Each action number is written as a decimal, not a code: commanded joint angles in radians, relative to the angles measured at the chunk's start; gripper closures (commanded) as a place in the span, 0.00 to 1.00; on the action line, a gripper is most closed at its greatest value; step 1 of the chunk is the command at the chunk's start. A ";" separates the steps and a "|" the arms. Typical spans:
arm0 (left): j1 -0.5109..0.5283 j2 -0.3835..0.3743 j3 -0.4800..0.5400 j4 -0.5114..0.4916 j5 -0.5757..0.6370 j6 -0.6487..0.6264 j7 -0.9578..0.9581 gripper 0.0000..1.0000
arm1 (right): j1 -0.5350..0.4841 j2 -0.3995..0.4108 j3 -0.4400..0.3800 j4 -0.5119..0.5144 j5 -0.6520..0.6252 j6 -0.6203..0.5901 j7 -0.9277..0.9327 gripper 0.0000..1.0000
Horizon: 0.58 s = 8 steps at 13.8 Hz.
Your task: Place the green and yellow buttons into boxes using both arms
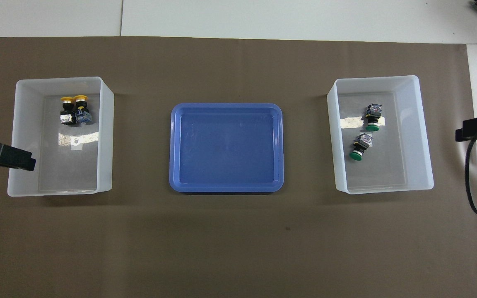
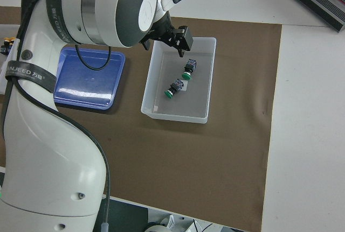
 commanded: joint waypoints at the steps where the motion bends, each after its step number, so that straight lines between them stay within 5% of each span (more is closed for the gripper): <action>1: -0.011 -0.036 0.009 -0.048 0.016 0.030 0.007 0.00 | 0.007 0.020 0.014 0.016 -0.025 -0.018 -0.022 0.00; 8: -0.018 -0.030 0.009 -0.042 0.016 0.073 0.001 0.00 | 0.054 0.042 -0.025 0.016 -0.026 -0.013 -0.027 0.00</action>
